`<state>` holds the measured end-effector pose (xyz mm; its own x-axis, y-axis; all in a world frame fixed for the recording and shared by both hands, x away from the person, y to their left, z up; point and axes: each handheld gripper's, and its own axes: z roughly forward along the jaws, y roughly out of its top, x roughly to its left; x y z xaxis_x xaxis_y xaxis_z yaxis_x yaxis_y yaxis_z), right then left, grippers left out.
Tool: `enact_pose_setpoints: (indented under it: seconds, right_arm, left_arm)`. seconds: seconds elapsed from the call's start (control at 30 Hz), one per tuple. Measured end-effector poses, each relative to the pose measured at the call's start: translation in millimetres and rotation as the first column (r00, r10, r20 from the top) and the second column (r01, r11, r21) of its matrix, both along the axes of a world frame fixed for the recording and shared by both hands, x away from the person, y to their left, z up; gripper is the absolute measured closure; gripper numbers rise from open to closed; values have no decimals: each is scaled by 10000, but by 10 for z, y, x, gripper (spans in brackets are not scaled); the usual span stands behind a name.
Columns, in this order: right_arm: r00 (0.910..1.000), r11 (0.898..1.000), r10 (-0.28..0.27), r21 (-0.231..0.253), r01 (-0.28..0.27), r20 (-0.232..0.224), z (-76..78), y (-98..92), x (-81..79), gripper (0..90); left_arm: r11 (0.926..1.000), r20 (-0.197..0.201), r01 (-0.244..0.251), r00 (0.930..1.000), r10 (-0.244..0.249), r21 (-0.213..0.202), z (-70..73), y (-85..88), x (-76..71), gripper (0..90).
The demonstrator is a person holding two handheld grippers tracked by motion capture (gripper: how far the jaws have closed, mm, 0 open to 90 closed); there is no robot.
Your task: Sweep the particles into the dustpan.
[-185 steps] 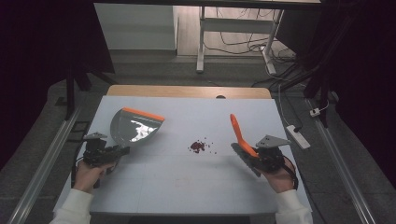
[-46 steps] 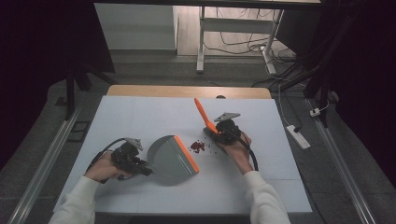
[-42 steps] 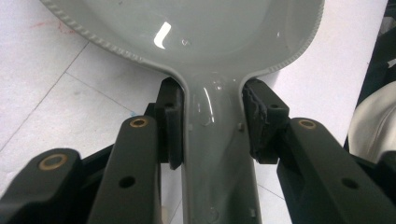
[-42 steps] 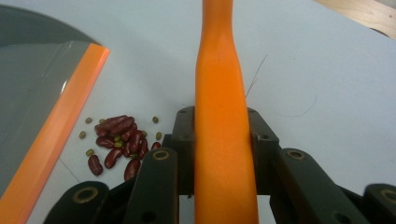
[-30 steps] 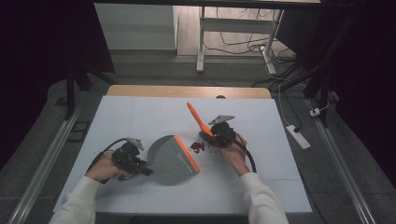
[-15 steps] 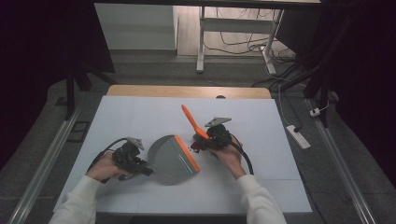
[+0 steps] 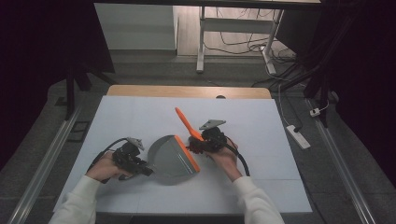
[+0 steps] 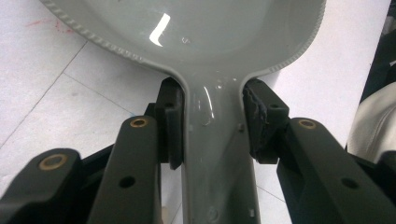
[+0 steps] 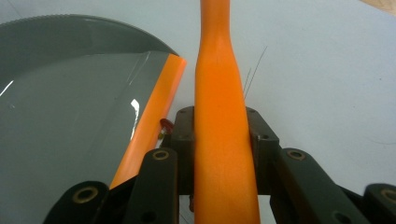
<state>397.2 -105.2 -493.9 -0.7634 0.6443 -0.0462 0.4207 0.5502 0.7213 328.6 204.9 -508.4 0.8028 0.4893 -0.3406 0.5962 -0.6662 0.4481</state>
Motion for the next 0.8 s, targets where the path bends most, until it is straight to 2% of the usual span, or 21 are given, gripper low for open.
enact_pose_setpoints:
  seconds: [0.33, 0.8]
  right_arm:
    - [9999, 9997, 73, 244, -70, -117, -6, 21, -12, 700]
    - [9992, 9987, 407, 322, -407, 29, -32, 163, -102, 700]
  left_arm:
    - [10000, 3, 0, 10000, 0, -8, -1, 1, 0, 615]
    - [10000, -3, 15, 10000, -15, 22, -3, -4, -4, 615]
